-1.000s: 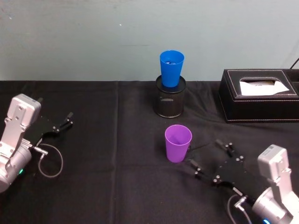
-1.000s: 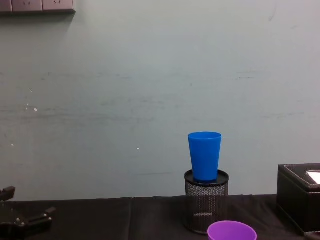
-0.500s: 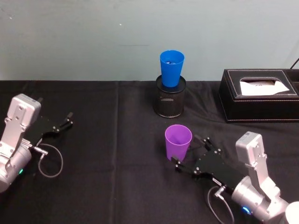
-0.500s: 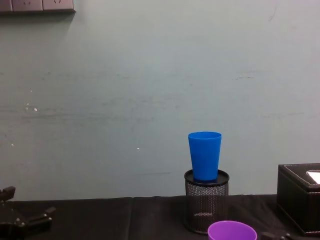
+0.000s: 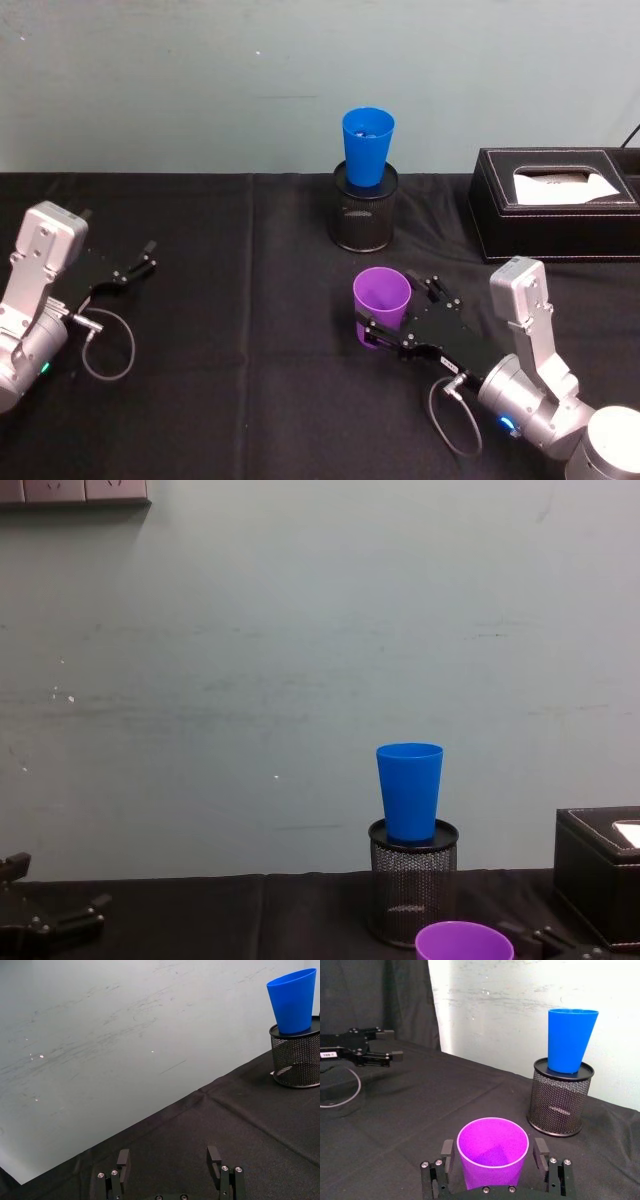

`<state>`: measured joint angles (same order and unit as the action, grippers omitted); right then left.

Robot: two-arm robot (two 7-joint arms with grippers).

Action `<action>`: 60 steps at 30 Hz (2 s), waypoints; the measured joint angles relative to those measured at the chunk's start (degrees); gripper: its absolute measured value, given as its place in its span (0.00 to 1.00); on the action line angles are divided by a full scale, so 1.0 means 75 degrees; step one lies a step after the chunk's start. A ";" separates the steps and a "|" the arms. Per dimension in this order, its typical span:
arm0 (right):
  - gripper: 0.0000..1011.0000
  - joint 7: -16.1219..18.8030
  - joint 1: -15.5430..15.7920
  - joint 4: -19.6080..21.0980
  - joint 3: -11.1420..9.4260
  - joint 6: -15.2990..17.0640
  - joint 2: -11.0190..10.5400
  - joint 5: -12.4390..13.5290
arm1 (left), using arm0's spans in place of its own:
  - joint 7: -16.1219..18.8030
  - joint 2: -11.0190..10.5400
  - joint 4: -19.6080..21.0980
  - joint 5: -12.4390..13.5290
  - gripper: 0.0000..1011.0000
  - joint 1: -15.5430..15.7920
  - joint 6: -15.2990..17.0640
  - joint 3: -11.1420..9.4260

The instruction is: Pick up one cup with a gripper and tap it against the other cup.

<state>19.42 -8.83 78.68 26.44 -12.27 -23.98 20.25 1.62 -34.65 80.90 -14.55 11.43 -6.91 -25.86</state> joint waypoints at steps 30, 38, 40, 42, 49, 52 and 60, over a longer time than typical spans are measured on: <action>0.92 0.0251 -0.0271 -0.0488 -0.0144 0.0037 0.0443 -0.0127 | 0.0000 0.0000 0.0000 0.0000 0.99 0.0000 0.0000 0.0000; 0.78 0.0249 -0.0265 -0.0473 -0.0138 0.0034 0.0430 -0.0125 | 0.0000 0.0000 0.0000 0.0000 0.99 0.0000 0.0000 0.0000; 0.77 0.0248 -0.0264 -0.0472 -0.0137 0.0033 0.0429 -0.0125 | 0.0000 0.0000 0.0000 0.0000 0.99 0.0000 0.0000 0.0000; 0.76 0.0245 -0.0263 -0.0469 -0.0135 0.0032 0.0427 -0.0125 | 0.0000 0.0000 0.0000 0.0000 0.99 0.0000 0.0000 0.0000; 0.72 0.0241 -0.0178 0.0036 -0.0276 0.0136 0.0342 -0.0237 | 0.0000 0.0000 0.0000 0.0000 0.99 0.0000 0.0000 0.0000; 0.71 0.0272 -0.0189 0.0416 -0.0387 0.0377 0.0267 -0.0239 | 0.0000 0.0000 0.0000 0.0000 0.99 0.0000 0.0000 0.0000; 0.71 0.0510 -0.0479 0.1307 -0.0695 0.1439 0.0071 -0.0088 | 0.0000 0.0000 0.0000 0.0000 0.99 0.0000 0.0000 0.0000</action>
<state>23.24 -12.43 88.48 21.23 -1.48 -23.45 19.59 1.62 -34.65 80.90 -14.55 11.43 -6.91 -25.86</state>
